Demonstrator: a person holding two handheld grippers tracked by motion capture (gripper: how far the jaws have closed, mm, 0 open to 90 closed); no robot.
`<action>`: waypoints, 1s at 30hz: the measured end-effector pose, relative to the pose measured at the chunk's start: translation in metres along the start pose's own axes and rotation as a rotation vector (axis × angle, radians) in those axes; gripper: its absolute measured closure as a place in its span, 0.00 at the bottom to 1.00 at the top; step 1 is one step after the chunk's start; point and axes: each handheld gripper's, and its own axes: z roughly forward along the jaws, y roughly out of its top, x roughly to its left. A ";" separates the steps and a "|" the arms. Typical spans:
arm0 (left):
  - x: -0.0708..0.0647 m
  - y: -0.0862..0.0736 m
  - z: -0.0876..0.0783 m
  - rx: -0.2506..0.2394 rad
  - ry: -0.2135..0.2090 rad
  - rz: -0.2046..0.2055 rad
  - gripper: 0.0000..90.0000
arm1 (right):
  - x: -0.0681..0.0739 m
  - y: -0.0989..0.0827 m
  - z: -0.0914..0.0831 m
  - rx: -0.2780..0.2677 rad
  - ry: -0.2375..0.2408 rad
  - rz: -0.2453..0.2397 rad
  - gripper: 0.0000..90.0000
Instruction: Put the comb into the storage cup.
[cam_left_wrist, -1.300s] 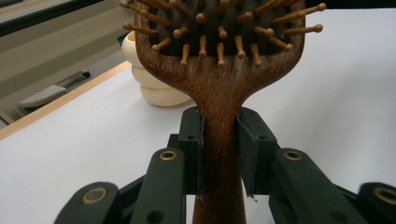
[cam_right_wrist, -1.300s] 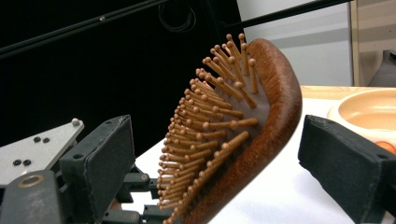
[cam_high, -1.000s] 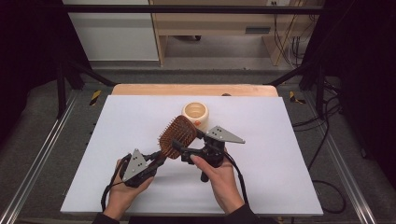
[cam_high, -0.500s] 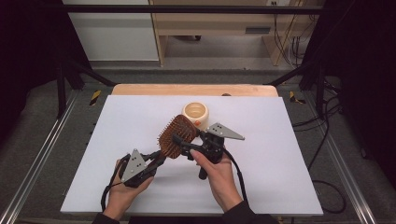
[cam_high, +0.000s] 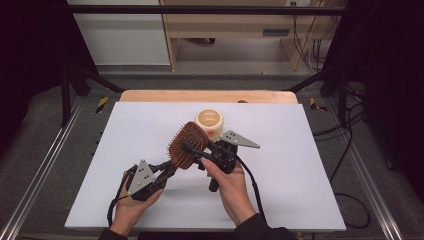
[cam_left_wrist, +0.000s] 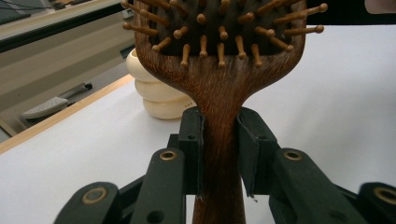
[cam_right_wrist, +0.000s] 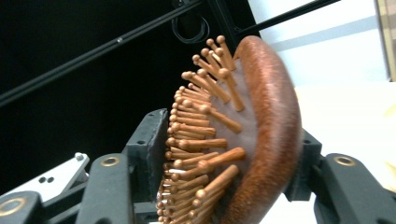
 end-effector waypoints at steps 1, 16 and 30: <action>0.000 0.000 0.000 0.000 0.001 -0.001 0.81 | 0.000 0.000 0.000 -0.003 0.004 0.007 0.50; 0.004 -0.004 0.002 -0.025 -0.025 -0.066 0.80 | 0.008 0.006 0.003 0.009 0.001 0.006 0.58; 0.032 -0.017 -0.008 -0.071 0.148 -0.243 0.24 | -0.014 0.041 -0.010 -0.043 -0.093 -0.023 0.58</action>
